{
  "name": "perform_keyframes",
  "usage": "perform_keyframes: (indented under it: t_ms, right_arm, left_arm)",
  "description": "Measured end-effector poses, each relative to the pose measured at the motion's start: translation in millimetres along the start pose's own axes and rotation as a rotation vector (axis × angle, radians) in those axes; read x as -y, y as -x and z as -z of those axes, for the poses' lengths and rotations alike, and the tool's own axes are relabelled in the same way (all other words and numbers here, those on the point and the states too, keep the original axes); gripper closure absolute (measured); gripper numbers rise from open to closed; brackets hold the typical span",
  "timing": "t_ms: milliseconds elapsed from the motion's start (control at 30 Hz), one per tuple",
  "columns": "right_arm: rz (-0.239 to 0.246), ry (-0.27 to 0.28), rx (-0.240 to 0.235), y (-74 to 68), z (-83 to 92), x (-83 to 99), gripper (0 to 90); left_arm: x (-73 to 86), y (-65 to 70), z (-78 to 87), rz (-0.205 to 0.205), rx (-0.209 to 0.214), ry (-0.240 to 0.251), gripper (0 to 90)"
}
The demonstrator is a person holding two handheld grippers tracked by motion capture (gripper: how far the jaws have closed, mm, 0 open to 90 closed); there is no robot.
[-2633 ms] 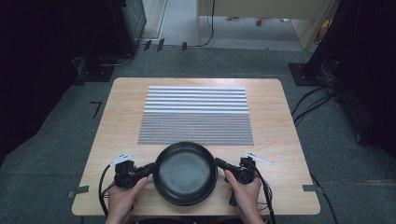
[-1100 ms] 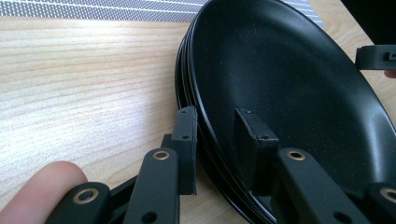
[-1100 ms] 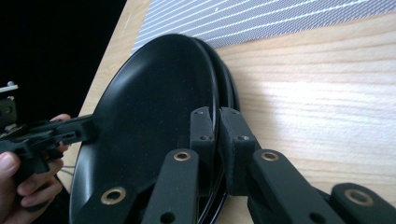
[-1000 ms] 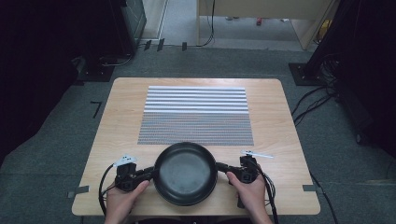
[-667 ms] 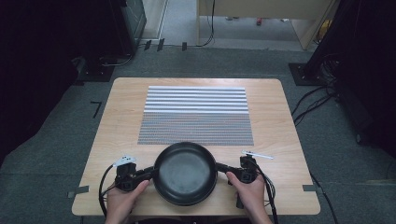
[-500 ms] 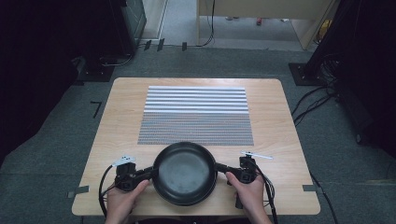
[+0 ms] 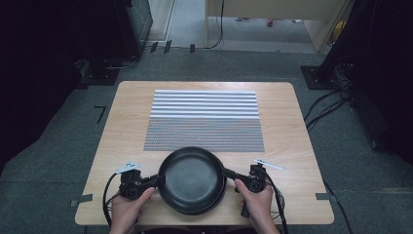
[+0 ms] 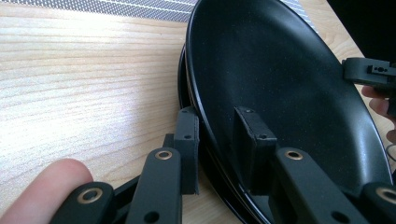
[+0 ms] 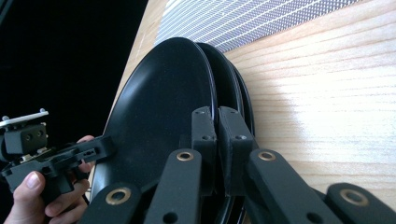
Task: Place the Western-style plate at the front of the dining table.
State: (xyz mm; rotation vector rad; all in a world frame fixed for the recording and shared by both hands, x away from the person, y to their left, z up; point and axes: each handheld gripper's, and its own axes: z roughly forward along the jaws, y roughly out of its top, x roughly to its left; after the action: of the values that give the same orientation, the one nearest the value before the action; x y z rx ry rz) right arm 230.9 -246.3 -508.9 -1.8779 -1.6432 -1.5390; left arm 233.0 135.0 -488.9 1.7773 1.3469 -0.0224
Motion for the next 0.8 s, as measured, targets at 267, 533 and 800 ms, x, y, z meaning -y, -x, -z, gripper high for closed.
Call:
perform_keyframes:
  t_ms: [267, 533, 800]
  right_arm:
    - [0.011, 0.050, 0.001, 0.2, -2.7, 5.4, 86.5]
    - [-0.034, 0.096, -0.029, 4.7, -6.7, 7.5, 86.8]
    - [-0.068, 0.108, -0.044, 7.0, -7.8, 8.3, 86.7]
  left_arm:
    - [0.0, 0.2, 0.0, 0.006, 0.000, 0.001, 71.7]
    - [0.0, -0.6, 0.1, 0.007, 0.005, 0.000, 71.4]
    - [0.2, -0.5, -0.4, 0.008, 0.006, 0.000, 70.4]
